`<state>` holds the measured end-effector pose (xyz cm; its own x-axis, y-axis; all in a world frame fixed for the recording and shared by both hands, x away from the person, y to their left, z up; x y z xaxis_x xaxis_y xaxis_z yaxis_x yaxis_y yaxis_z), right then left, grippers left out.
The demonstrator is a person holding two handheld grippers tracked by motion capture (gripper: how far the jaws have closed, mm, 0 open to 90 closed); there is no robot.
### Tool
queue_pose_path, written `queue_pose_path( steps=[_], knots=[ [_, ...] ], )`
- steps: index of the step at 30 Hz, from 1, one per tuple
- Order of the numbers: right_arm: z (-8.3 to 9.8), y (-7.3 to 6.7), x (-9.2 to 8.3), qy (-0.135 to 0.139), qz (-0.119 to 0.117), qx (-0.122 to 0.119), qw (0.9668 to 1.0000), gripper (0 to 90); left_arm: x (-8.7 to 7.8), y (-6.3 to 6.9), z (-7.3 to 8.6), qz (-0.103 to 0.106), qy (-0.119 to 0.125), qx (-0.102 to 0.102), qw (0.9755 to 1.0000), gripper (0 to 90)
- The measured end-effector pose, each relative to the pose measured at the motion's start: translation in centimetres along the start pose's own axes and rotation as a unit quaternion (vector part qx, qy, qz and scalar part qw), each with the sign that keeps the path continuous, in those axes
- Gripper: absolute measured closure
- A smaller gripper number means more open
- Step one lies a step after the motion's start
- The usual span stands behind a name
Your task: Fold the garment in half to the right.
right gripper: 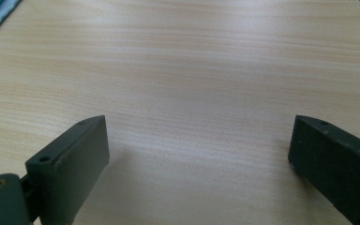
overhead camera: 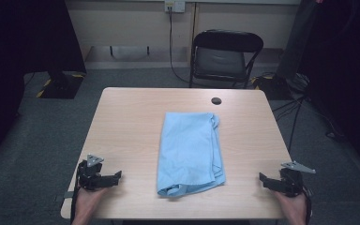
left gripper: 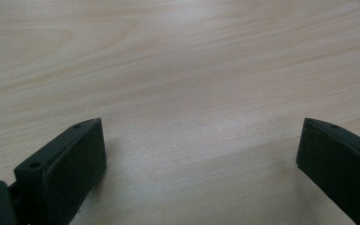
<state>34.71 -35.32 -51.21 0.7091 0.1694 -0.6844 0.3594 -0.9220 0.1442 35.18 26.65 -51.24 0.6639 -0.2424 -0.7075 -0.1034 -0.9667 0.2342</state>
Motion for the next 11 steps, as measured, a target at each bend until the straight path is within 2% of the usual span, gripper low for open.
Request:
queue_pose_path(
  steps=[2,4,11],
  knots=[
    [-0.09,-0.25,0.13,-0.008,0.01,-0.01,0.9999,4.6,0.05,0.0,0.09,-0.004,0.004,0.003,1.0,1.9],
    [-0.19,-0.46,0.24,-0.014,0.017,-0.017,0.9996,4.2,0.15,0.2,0.33,-0.018,0.008,0.017,0.9997,2.0],
    [-0.2,-0.48,0.27,-0.015,0.019,-0.015,0.9996,3.5,0.2,0.41,0.41,-0.025,0.011,0.009,0.9996,1.1]
  ],
)
Point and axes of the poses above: each handheld gripper's, and its own axes: x roughly forward along the jaws, z roughly out of its underside, y roughly to its right, the point moved 2 cm from there along x, roughly forward along the jaws, and after that the axes turned 15 degrees about -x, right-handed, at the moved point
